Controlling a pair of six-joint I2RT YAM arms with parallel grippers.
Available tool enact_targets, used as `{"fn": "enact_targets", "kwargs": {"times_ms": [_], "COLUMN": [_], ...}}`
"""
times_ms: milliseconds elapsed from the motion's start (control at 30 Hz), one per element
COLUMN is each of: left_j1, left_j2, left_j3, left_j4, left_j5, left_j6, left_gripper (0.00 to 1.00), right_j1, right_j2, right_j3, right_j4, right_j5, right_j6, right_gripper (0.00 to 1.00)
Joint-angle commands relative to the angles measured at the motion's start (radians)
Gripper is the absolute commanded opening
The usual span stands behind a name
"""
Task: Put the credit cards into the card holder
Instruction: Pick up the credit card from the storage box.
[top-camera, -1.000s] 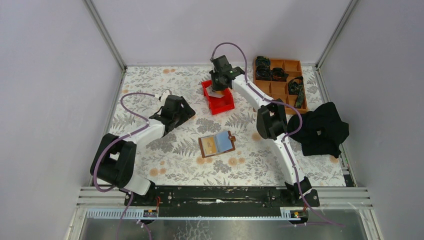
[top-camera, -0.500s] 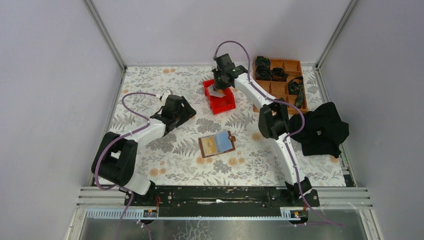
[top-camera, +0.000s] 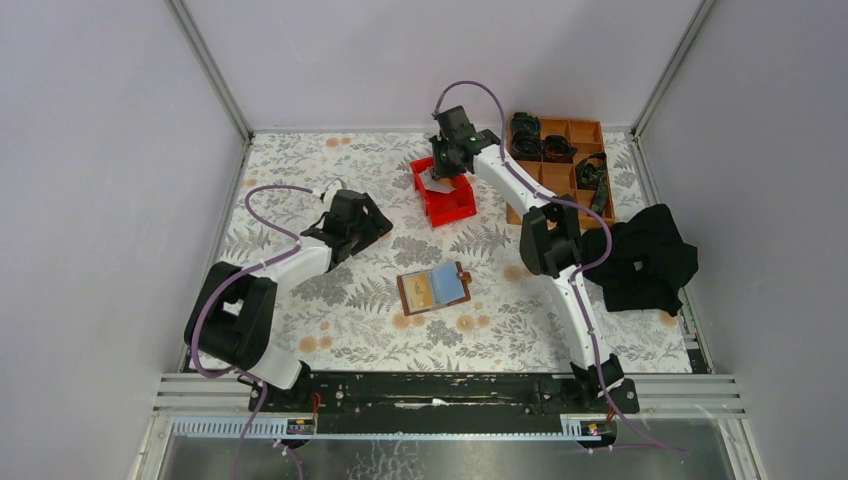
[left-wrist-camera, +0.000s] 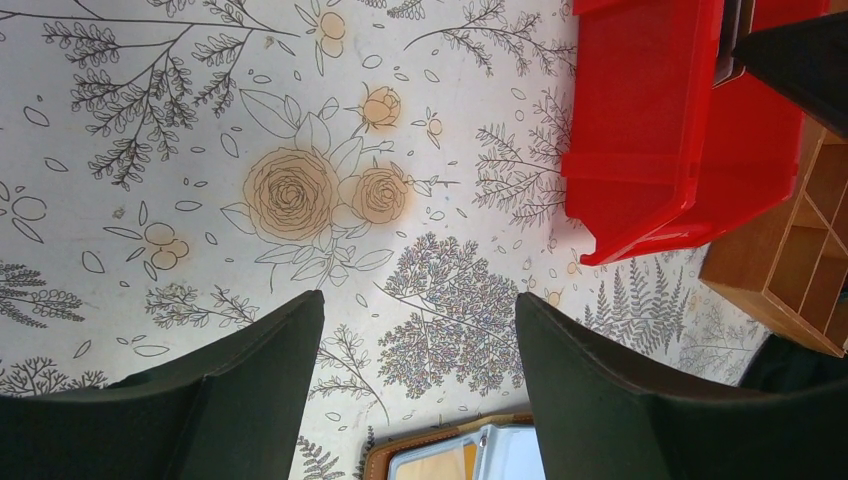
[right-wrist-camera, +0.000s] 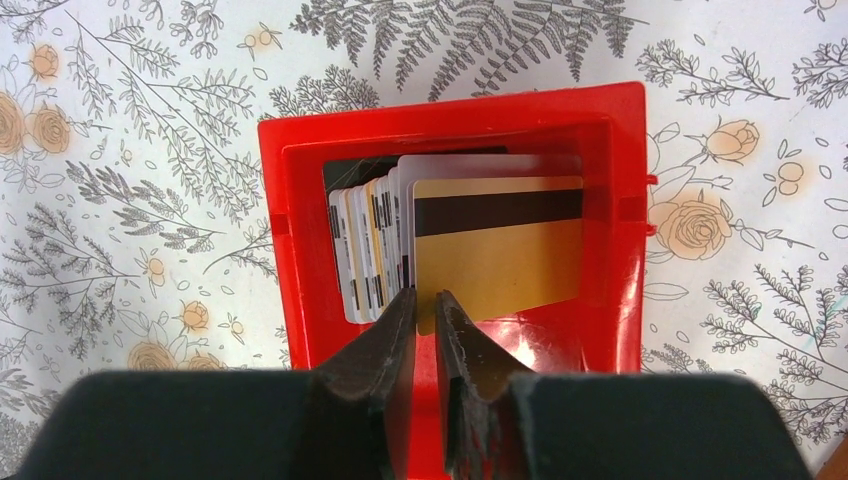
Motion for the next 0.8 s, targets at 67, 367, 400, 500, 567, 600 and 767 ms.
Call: {"fn": "enact_targets", "kwargs": {"times_ms": [67, 367, 400, 500, 567, 600, 767], "left_j1": [0.008, 0.009, 0.008, 0.008, 0.008, 0.008, 0.008], "left_j2": [0.015, 0.021, 0.022, 0.023, 0.024, 0.025, 0.032], "left_j3": [0.034, 0.037, 0.037, 0.038, 0.039, 0.039, 0.042], "left_j4": [0.053, 0.056, 0.056, 0.058, 0.060, 0.062, 0.068], "left_j5": [0.009, 0.013, 0.016, 0.016, 0.018, 0.019, 0.027], "left_j6": [0.022, 0.019, 0.019, 0.017, 0.016, 0.015, 0.011], "left_gripper": [0.77, 0.76, 0.76, 0.76, 0.76, 0.76, 0.76], "right_j1": [-0.028, -0.040, -0.042, -0.047, -0.051, -0.052, -0.056], "right_j2": [-0.079, -0.092, -0.093, -0.104, -0.111, -0.113, -0.123], "right_j3": [-0.011, -0.026, -0.029, -0.040, -0.046, -0.046, -0.050], "right_j4": [0.005, 0.008, 0.008, 0.009, 0.010, 0.009, 0.008], "right_j5": [-0.013, 0.000, 0.007, 0.039, 0.062, 0.072, 0.104], "right_j6": [0.007, -0.001, -0.004, -0.018, -0.030, -0.038, -0.053], "right_gripper": [0.19, 0.19, 0.19, 0.19, 0.19, 0.19, 0.19]}}
